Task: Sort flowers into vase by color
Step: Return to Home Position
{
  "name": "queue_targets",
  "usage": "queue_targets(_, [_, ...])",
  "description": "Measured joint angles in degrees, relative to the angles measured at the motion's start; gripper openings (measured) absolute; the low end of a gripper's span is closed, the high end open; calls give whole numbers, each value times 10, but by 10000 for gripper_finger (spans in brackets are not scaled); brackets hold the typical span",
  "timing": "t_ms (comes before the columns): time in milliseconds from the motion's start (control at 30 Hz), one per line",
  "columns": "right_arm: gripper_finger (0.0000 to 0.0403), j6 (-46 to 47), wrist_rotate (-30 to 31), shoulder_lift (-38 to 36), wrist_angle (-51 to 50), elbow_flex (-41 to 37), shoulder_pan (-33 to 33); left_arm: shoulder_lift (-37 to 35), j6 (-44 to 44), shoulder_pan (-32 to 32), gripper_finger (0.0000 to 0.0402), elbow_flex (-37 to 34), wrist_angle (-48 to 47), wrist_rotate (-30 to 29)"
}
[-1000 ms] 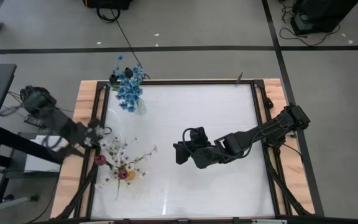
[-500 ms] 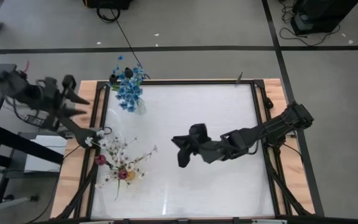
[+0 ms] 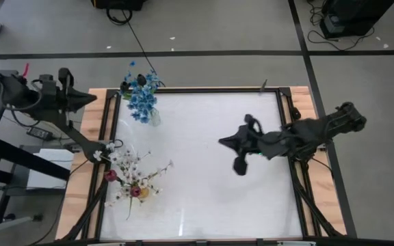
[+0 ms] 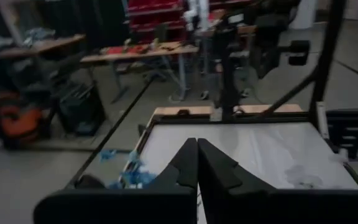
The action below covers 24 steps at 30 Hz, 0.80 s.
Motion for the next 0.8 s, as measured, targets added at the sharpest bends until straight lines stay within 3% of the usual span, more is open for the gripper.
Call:
queue_targets(233, [4,-125,-59,-87,-52,-1,-18,0,-39,0,6,-42,40,-13])
queue_targets(433, [4,-210,-105,-164,-52,-1,-45,6,8,0,5,-139,173,-42])
queue_targets(533, [4,-237,-134,-192,-45,-6,-62,6,-16,0,5,-168,211,-67])
queue_targets(667, [4,-257,-195,-239,29,-74,-94,4,-72,1,5,-215,226,-75])
queue_targets(800, [4,-245,-247,-292,171,-197,-123,5,-110,1,4,-281,225,-72])
